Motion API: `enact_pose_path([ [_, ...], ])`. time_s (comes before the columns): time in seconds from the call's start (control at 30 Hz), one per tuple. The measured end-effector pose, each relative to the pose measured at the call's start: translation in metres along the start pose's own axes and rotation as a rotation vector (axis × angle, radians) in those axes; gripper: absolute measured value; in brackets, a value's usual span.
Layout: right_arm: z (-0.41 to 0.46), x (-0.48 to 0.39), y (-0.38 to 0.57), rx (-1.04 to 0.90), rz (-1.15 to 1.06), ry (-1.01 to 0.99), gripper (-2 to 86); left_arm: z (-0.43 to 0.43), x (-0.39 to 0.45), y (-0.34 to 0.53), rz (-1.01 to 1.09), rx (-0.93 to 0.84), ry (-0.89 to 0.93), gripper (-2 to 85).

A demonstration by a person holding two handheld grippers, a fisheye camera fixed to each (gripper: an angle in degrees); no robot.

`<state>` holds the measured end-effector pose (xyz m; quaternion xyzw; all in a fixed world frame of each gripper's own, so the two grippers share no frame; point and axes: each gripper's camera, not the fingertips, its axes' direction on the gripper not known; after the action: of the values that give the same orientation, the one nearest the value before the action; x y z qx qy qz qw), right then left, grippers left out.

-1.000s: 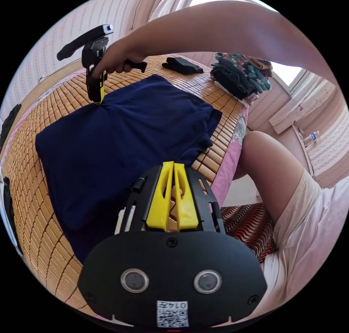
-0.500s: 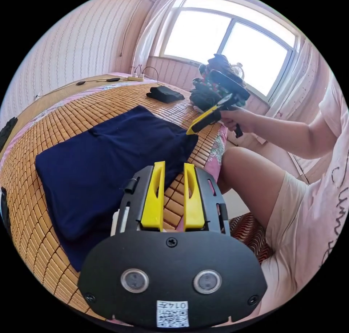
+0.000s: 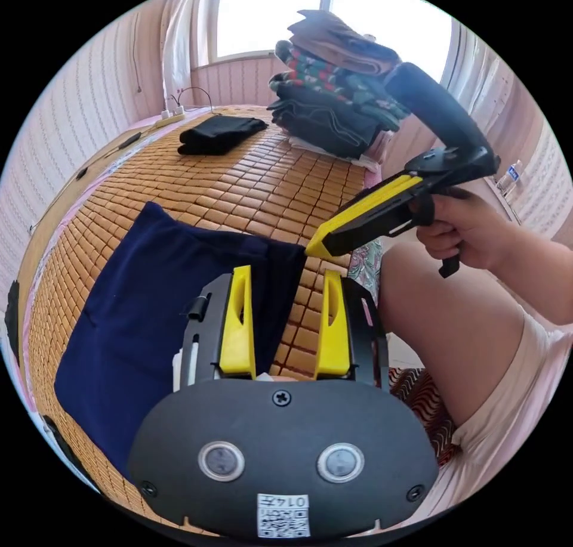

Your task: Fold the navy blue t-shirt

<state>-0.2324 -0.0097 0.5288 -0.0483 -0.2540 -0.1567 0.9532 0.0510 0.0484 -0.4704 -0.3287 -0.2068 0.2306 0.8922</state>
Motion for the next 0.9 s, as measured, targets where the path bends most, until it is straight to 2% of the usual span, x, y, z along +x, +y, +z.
enact_pose_path([
  [0.03, -0.002, 0.000, 0.002, -0.005, -0.002, -0.009, 0.0, 0.007, 0.002, -0.004, 0.004, -0.037, -0.003, 12.6],
  [0.1, -0.017, -0.002, 0.019, 0.005, -0.011, -0.033, 0.5, 0.011, 0.013, -0.010, 0.032, -0.108, -0.054, 2.8],
  [0.23, -0.046, 0.017, 0.060, 0.101, 0.177, 0.009, 2.9, -0.024, 0.031, 0.011, 0.022, -0.099, -0.002, 0.1],
  [0.3, -0.053, 0.031, 0.080, 0.134, 0.280, -0.048, 6.7, -0.055, 0.049, 0.037, 0.022, -0.074, -0.021, -0.3],
  [0.37, -0.055, 0.035, 0.086, 0.169, 0.321, -0.067, 8.5, -0.076, 0.062, 0.057, 0.035, -0.067, -0.039, -0.5],
  [0.53, -0.045, 0.040, 0.074, 0.161, 0.384, 0.033, 12.0, -0.120, 0.079, 0.113, -0.010, -0.044, -0.044, -0.5],
  [0.67, -0.017, 0.051, 0.057, 0.029, 0.452, 0.081, 10.5, -0.140, 0.076, 0.157, -0.079, -0.065, -0.050, -0.6],
  [0.73, -0.011, 0.051, 0.055, -0.005, 0.475, 0.125, 5.6, -0.145, 0.067, 0.172, -0.133, -0.071, -0.026, -0.6],
  [0.8, -0.011, 0.049, 0.056, -0.041, 0.459, 0.024, 2.1, -0.148, 0.054, 0.189, -0.180, -0.079, -0.011, -0.5],
  [0.9, -0.025, 0.036, 0.059, -0.044, 0.382, 0.021, 0.8, -0.158, 0.037, 0.206, -0.225, -0.054, -0.028, -0.6],
])
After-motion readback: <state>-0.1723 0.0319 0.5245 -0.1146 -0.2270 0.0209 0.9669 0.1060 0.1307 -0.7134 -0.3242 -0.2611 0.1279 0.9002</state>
